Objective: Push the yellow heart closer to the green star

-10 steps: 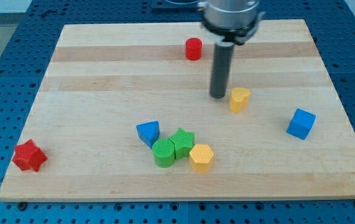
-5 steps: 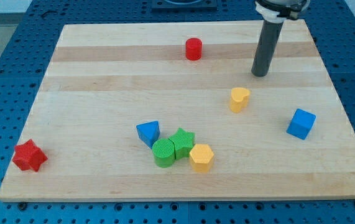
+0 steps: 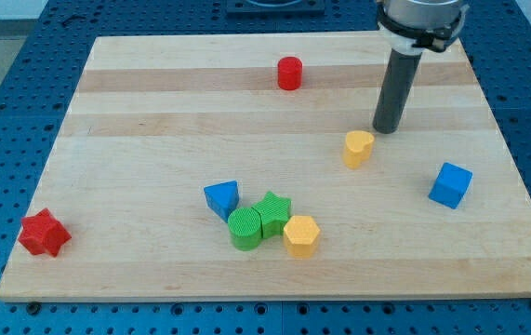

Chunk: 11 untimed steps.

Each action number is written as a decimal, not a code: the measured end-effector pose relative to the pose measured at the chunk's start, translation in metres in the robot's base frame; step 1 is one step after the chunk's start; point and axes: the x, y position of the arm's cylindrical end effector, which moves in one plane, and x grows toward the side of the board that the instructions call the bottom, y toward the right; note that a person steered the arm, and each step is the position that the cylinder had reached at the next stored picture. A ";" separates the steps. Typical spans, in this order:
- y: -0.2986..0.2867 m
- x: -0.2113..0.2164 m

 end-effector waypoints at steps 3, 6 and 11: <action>0.001 0.029; -0.062 0.056; -0.115 0.095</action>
